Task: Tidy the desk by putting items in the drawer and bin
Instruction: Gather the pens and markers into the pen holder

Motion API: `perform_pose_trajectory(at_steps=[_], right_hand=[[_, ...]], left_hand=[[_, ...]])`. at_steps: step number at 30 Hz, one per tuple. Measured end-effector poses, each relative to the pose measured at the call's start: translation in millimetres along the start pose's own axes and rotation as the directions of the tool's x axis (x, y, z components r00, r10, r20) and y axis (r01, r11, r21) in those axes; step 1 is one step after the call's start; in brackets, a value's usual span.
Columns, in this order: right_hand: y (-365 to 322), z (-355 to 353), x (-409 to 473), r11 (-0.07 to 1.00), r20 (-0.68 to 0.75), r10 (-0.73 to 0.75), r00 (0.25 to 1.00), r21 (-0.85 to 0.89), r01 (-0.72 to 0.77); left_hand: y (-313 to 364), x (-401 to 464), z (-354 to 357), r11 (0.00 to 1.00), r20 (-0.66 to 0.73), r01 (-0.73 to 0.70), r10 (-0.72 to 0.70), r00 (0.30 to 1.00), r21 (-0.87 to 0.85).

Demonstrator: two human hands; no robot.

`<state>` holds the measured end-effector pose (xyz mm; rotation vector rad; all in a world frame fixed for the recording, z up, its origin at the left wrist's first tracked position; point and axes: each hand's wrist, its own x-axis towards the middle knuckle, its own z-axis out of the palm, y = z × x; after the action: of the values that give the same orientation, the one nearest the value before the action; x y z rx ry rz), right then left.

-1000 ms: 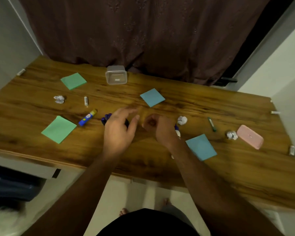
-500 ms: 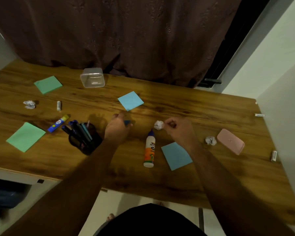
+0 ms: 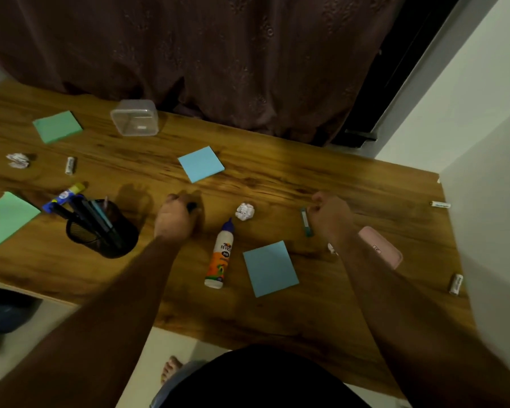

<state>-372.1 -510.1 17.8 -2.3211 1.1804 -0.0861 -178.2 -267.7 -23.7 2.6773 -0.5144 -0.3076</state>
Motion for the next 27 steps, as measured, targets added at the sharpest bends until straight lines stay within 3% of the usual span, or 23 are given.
perform_pose_trajectory(at_steps=[8, 14, 17, 21, 27], right_hand=[[2.9, 24.6, 11.5, 0.968, 0.099, -0.085, 0.991, -0.227, 0.106], [-7.5, 29.5, 11.4, 0.973, 0.112, -0.039, 0.993, -0.224, 0.063], [-35.1, 25.8, 9.2, 0.986, 0.078, -0.078, 0.994, -0.139, 0.088], [-108.4, 24.3, -4.6, 0.970, 0.004, -0.244, 0.970, 0.005, 0.244], [-219.8, 58.8, -53.1, 0.782, 0.009, -0.556, 0.831, 0.344, 0.519]], left_hand=[[18.3, -48.9, -32.5, 0.954, -0.205, -0.162, 0.111, 0.972, -0.251], [-5.5, -65.0, -77.5, 0.919, -0.320, -0.215, 0.106, 0.942, -0.330], [-22.4, -73.4, -96.9, 0.914, -0.360, -0.223, 0.094, 0.928, -0.338], [-48.9, -88.3, -121.3, 0.925, -0.405, -0.212, 0.071, 0.912, -0.316], [-107.3, -96.7, -142.6, 0.974, -0.414, -0.063, -0.035, 0.910, -0.219]])
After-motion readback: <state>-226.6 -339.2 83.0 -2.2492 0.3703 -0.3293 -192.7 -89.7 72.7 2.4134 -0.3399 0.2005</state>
